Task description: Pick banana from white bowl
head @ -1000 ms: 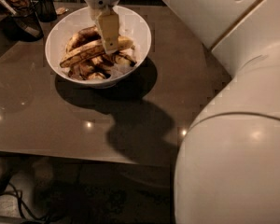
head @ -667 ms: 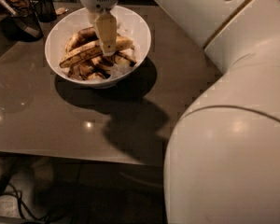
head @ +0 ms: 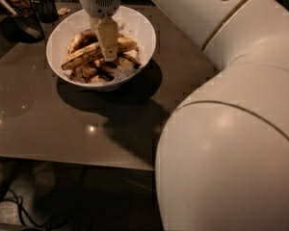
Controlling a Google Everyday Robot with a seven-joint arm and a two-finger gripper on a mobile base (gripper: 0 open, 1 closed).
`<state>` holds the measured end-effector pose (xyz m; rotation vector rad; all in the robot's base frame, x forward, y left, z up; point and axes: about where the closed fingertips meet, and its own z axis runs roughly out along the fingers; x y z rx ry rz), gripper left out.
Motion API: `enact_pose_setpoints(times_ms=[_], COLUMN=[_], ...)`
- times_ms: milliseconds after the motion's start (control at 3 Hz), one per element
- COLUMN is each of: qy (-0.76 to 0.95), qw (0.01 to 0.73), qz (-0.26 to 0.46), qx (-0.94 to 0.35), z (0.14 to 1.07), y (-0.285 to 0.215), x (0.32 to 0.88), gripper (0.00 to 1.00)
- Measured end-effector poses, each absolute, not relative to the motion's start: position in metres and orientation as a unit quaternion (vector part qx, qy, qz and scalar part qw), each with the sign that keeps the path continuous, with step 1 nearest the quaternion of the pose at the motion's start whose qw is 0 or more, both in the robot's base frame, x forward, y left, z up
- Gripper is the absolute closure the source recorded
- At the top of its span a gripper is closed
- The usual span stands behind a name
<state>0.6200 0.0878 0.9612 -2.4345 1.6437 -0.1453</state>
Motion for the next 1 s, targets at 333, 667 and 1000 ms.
enact_pose_setpoints(times_ms=[333, 667, 1000], qy=[0.557, 0.557, 0.557], qw=[0.092, 0.083, 0.072], qz=[-0.040, -0.032, -0.023], qx=[-0.825, -0.826, -0.827], z=[0.953, 0.944, 0.934], y=[0.090, 0.092, 0.094], x=[0.620, 0.618, 0.616], gripper=[0.34, 0.34, 0.37])
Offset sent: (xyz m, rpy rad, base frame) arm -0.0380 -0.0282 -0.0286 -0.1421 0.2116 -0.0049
